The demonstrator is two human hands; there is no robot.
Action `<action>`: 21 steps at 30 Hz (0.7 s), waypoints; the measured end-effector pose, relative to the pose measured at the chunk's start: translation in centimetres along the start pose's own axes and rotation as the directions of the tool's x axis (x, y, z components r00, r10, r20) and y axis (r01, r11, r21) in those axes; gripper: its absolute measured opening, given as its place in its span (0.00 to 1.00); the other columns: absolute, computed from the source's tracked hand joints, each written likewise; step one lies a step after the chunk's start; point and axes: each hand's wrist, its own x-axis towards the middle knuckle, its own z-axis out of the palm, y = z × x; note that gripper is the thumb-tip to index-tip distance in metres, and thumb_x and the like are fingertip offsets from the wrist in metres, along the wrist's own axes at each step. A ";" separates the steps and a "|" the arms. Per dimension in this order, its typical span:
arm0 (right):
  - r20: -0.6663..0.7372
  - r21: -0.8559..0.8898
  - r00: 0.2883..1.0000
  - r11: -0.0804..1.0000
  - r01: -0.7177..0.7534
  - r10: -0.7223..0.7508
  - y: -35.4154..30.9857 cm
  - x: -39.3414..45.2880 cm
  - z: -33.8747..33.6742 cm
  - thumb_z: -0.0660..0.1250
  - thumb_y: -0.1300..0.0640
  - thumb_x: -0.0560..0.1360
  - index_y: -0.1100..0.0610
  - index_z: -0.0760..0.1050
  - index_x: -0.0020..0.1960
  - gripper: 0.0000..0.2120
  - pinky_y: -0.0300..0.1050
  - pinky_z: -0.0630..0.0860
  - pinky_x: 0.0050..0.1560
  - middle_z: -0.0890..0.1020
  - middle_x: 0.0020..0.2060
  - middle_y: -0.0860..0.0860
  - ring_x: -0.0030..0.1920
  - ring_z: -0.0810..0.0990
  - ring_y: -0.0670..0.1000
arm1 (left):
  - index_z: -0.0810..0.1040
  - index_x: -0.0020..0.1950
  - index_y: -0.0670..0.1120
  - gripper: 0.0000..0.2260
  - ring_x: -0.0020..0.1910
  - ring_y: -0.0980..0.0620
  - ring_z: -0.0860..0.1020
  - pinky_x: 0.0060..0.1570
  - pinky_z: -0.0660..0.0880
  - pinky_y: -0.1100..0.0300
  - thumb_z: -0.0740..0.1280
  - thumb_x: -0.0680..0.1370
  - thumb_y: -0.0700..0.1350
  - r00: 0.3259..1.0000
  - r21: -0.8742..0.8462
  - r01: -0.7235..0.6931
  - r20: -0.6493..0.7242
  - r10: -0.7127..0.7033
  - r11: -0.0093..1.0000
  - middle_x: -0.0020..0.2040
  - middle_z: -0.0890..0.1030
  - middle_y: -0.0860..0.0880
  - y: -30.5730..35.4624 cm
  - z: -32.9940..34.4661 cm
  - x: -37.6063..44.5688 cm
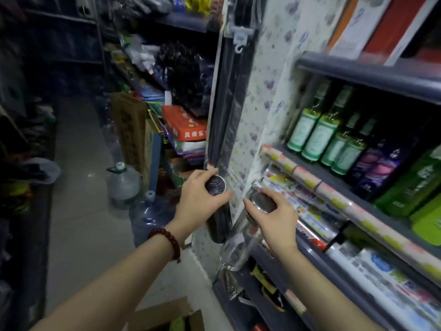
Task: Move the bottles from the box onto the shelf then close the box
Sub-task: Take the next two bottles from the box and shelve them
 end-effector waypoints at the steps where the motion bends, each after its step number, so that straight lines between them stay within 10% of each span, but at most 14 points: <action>1: -0.014 0.000 1.000 1.000 0.002 -0.002 -0.7 0.8 -1.1 0.77 0.47 0.64 0.55 0.81 0.55 0.22 0.36 0.72 0.59 0.83 0.51 0.48 0.53 0.80 0.46 | 0.77 0.65 0.46 0.28 0.56 0.56 0.75 0.61 0.69 0.63 0.76 0.66 0.51 1.000 -0.014 -0.017 0.013 0.017 1.000 0.56 0.76 0.52 1.5 0.1 0.7; 21: -0.288 0.066 0.950 0.986 0.150 -0.125 -17.4 15.9 -23.5 0.77 0.43 0.62 0.53 0.83 0.45 0.17 0.39 0.77 0.49 0.85 0.40 0.44 0.45 0.82 0.42 | 0.82 0.54 0.50 0.17 0.51 0.57 0.79 0.53 0.72 0.64 0.77 0.66 0.49 0.919 -0.319 -0.342 0.083 0.385 0.884 0.49 0.82 0.53 31.0 -0.6 14.7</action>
